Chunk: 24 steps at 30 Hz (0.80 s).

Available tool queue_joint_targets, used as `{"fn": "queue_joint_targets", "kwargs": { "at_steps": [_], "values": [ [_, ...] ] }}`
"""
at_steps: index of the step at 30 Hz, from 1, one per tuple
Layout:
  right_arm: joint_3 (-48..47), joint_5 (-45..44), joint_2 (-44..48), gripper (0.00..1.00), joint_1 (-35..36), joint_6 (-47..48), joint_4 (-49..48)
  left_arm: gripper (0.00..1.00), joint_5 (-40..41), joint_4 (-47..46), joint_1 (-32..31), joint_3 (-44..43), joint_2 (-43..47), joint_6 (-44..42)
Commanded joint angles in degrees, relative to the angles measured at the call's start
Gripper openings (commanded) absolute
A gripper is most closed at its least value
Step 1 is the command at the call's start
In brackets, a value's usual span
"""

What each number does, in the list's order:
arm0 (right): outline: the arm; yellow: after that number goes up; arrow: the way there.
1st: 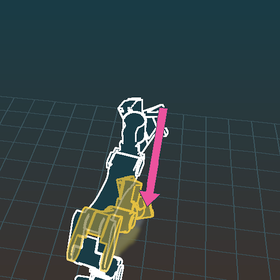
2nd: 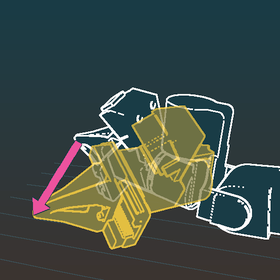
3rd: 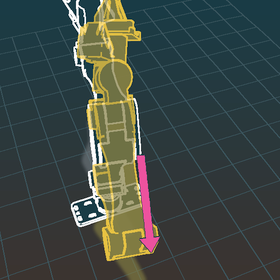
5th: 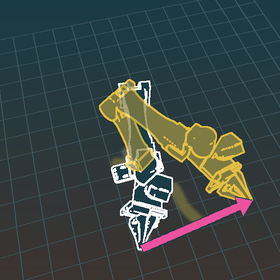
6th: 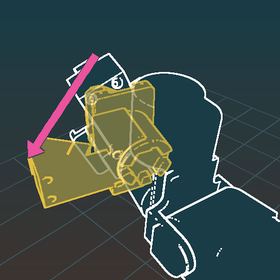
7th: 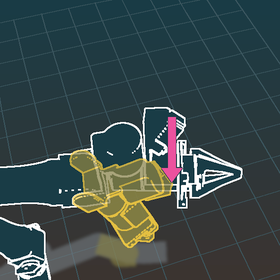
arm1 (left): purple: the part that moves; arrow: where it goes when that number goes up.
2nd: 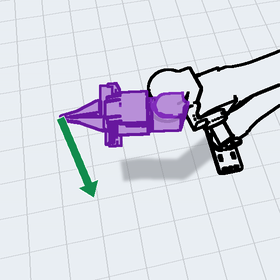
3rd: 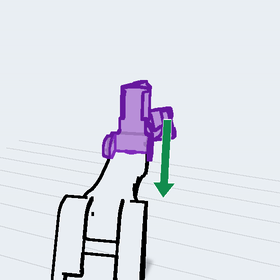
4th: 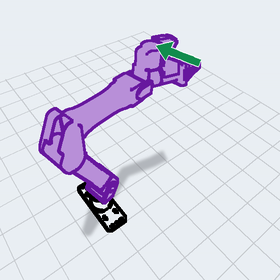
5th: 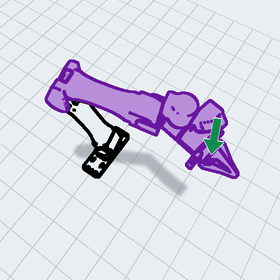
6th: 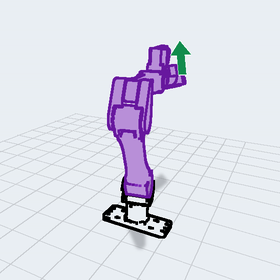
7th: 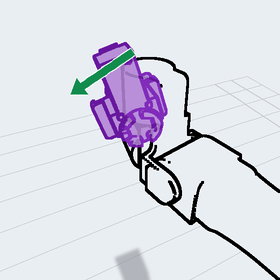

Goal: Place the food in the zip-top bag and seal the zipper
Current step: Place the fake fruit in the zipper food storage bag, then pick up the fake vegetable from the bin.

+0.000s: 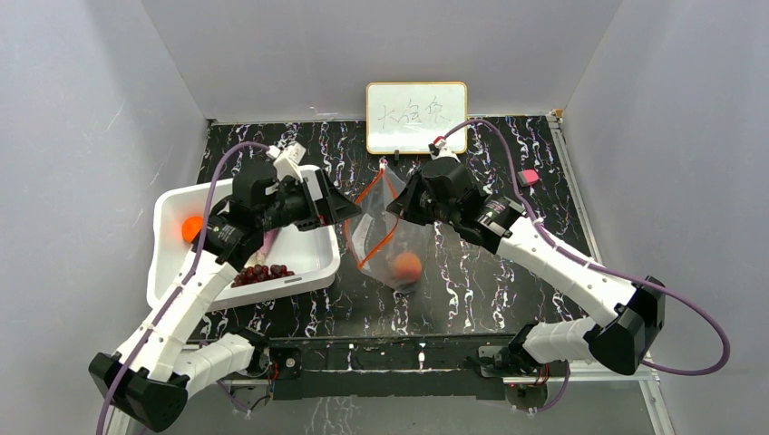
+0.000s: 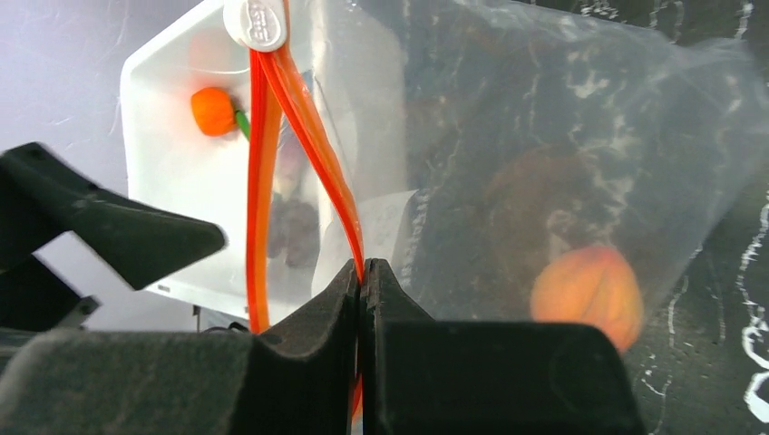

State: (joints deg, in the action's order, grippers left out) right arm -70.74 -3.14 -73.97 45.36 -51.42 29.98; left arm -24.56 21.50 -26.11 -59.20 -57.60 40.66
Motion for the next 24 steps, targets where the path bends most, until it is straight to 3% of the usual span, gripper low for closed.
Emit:
{"fn": "queue_joint_targets", "kwargs": {
  "at_steps": [1, 11, 14, 20, 24],
  "values": [
    [-2.4, -6.6, 3.8, 0.00, 0.3, 2.4, 1.9, 0.98, 6.1, 6.7, -0.3, -6.5, 1.7, -4.8],
    [-1.7, -11.0, 7.3, 0.00, 0.3, 7.1, 4.6, 0.98, 32.4, 21.8, -0.3, -16.5, -1.5, -15.2],
    [-1.1, -10.5, 8.7, 0.00, 0.3, 8.1, 4.3, 0.93, 38.5, 24.3, -0.4, -17.6, -2.9, -16.7],
    [-1.2, -10.9, 10.6, 0.00, 0.3, 9.4, 4.3, 0.88, 46.3, 23.9, 0.8, -14.8, -6.2, -18.7],
    [-1.8, -11.5, 11.4, 0.00, 0.3, 10.5, 4.7, 0.83, 47.1, 21.4, 3.5, -12.4, -8.0, -19.0]
  ]
}}
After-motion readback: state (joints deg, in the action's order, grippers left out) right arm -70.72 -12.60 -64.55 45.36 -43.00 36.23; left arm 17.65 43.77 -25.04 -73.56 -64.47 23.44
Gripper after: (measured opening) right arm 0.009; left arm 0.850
